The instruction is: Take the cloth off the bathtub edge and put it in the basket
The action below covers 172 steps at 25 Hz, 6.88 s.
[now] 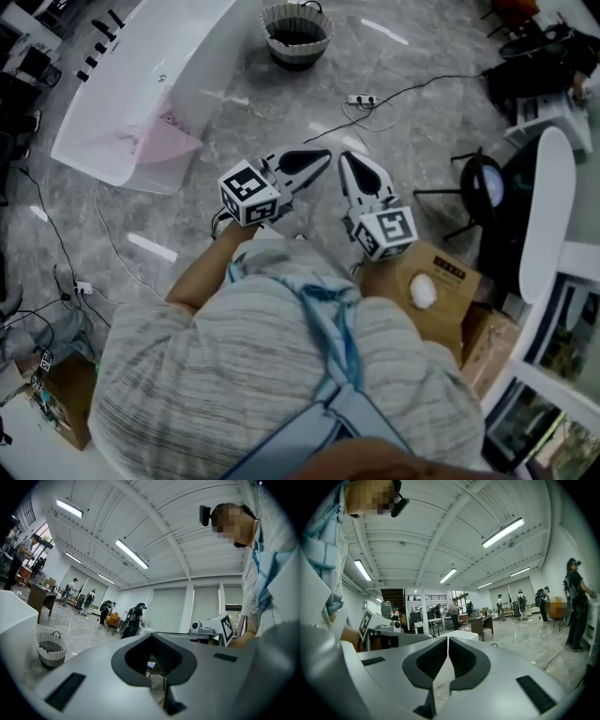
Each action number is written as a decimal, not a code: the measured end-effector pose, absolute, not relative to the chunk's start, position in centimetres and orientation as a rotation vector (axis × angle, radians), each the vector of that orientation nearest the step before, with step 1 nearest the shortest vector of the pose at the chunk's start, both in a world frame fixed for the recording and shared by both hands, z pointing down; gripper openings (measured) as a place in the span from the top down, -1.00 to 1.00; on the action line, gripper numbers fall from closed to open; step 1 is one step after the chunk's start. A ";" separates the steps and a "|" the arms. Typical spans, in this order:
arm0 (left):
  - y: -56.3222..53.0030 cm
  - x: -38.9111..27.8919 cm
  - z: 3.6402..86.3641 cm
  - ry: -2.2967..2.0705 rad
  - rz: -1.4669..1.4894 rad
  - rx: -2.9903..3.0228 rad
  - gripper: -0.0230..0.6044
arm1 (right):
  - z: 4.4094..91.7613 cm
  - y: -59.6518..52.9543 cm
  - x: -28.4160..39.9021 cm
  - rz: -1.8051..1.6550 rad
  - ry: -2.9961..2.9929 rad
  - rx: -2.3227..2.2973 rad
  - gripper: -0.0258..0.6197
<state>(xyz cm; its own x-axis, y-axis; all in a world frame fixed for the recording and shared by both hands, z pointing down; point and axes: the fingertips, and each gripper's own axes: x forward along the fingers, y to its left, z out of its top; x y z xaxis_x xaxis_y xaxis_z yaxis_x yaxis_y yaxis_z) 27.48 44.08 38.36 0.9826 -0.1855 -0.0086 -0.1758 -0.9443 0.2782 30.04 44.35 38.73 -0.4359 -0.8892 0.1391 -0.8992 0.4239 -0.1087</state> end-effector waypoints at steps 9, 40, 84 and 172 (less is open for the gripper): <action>41.8 24.9 38.8 -0.307 -0.036 2.849 0.92 | 38.7 42.3 27.6 0.270 -2.628 1.585 0.91; 16.7 -1.2 40.4 -0.182 -0.003 2.854 0.92 | 39.6 16.7 0.9 0.287 -2.591 1.652 0.90; 10.2 -19.4 51.9 -0.718 0.220 2.715 0.77 | 50.4 8.2 -14.3 0.351 -2.706 0.908 0.71; 3.5 -37.8 88.9 -1.064 0.799 2.078 0.61 | 87.4 1.6 -38.4 -0.206 -2.041 -0.513 0.83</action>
